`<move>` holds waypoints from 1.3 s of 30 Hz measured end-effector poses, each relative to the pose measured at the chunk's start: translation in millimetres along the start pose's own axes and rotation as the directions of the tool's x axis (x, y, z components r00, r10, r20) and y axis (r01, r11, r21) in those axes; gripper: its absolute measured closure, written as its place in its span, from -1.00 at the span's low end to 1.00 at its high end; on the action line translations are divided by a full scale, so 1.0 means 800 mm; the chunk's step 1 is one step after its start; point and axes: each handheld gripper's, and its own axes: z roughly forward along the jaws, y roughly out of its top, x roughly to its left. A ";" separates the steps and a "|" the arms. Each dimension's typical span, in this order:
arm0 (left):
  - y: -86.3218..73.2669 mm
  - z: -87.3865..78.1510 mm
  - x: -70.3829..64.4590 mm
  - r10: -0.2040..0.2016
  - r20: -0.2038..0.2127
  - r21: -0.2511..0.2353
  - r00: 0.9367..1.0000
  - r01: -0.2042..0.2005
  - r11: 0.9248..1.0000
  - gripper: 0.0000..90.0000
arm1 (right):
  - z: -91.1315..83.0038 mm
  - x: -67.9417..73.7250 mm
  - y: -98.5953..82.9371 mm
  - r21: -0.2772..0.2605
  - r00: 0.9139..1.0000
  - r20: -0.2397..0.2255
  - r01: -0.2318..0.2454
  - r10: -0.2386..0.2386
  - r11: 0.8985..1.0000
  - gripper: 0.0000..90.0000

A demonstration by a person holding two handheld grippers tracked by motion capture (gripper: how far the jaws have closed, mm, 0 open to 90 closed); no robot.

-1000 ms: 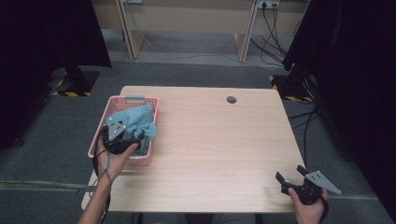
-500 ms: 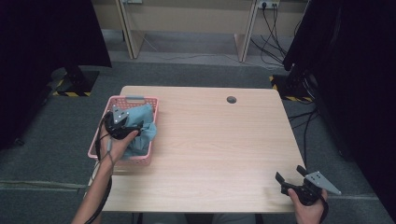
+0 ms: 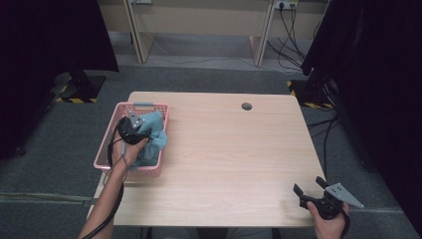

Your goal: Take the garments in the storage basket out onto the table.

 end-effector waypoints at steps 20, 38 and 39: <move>-0.013 -0.020 -0.003 0.019 0.001 -0.188 1.000 -0.018 0.982 0.62 | -0.001 0.000 0.000 -0.007 1.000 -0.012 -0.006 0.005 1.000 -0.96; 0.025 -0.096 0.016 -0.104 -0.018 -0.505 0.994 0.081 0.859 0.62 | -0.001 0.000 0.000 -0.009 1.000 -0.014 -0.010 0.010 1.000 -0.97; 0.027 -0.099 0.016 -0.106 -0.015 -0.515 0.994 0.083 0.853 0.62 | -0.001 0.000 0.000 -0.009 1.000 -0.014 -0.010 0.009 1.000 -0.97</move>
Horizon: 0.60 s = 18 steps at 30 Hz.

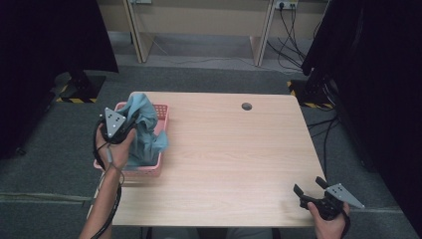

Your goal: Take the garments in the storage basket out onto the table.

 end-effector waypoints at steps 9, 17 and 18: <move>0.039 -0.008 0.002 -0.013 0.010 -0.099 1.000 0.014 0.995 0.62 | 0.001 0.000 0.000 0.003 1.000 -0.001 0.000 0.000 1.000 -0.97; 0.079 -0.012 -0.002 0.001 0.027 -0.175 1.000 0.004 0.985 0.62 | 0.003 0.000 0.001 0.005 1.000 -0.001 0.006 -0.006 1.000 -0.97; 0.085 -0.013 -0.003 0.000 0.028 -0.186 1.000 0.005 0.982 0.62 | 0.003 0.001 0.001 0.005 1.000 0.000 0.006 -0.006 1.000 -0.97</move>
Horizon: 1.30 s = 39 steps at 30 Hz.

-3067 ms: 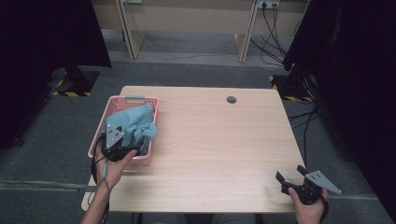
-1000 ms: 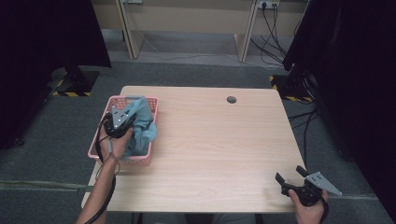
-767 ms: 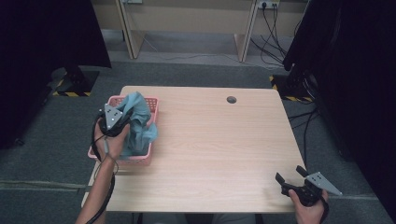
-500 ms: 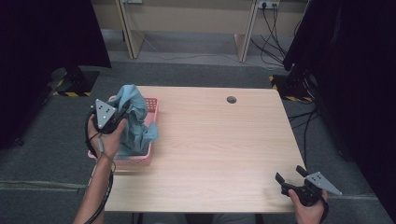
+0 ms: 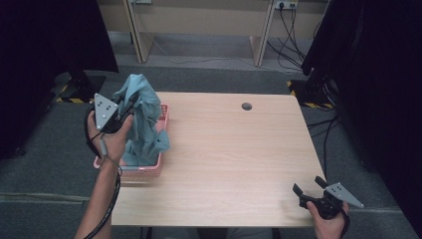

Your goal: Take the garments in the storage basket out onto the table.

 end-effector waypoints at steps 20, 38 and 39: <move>0.092 0.013 -0.016 0.002 0.056 -0.156 0.998 0.006 0.988 0.61 | 0.005 0.012 0.013 -0.020 0.999 -0.028 0.023 -0.023 1.000 -0.97; 0.151 0.012 -0.028 0.028 0.096 -0.239 0.995 -0.004 0.971 0.61 | 0.026 0.045 0.049 -0.071 0.991 -0.118 0.047 -0.055 0.996 -0.97; 0.158 0.013 -0.031 0.034 0.104 -0.248 0.994 -0.007 0.969 0.61 | 0.026 0.045 0.049 -0.071 0.991 -0.118 0.047 -0.055 0.996 -0.97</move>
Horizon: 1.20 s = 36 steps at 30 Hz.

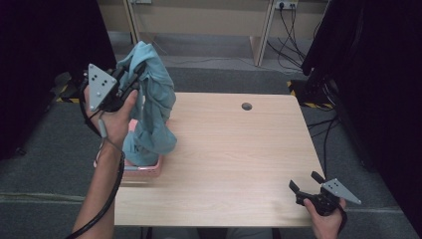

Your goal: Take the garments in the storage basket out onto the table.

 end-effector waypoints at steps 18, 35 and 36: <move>0.037 0.010 -0.022 -0.017 0.076 -0.079 0.997 0.023 0.997 0.61 | 0.060 0.074 0.066 -0.077 0.978 -0.189 0.073 -0.086 0.994 -0.98; 0.037 0.012 -0.034 -0.025 0.123 -0.077 0.992 0.034 0.996 0.60 | 0.128 0.148 0.125 -0.118 0.927 -0.340 0.127 -0.160 0.985 -0.99; 0.037 0.012 -0.034 -0.025 0.122 -0.077 0.992 0.035 0.996 0.60 | 0.132 0.152 0.128 -0.119 0.923 -0.348 0.128 -0.162 0.985 -0.99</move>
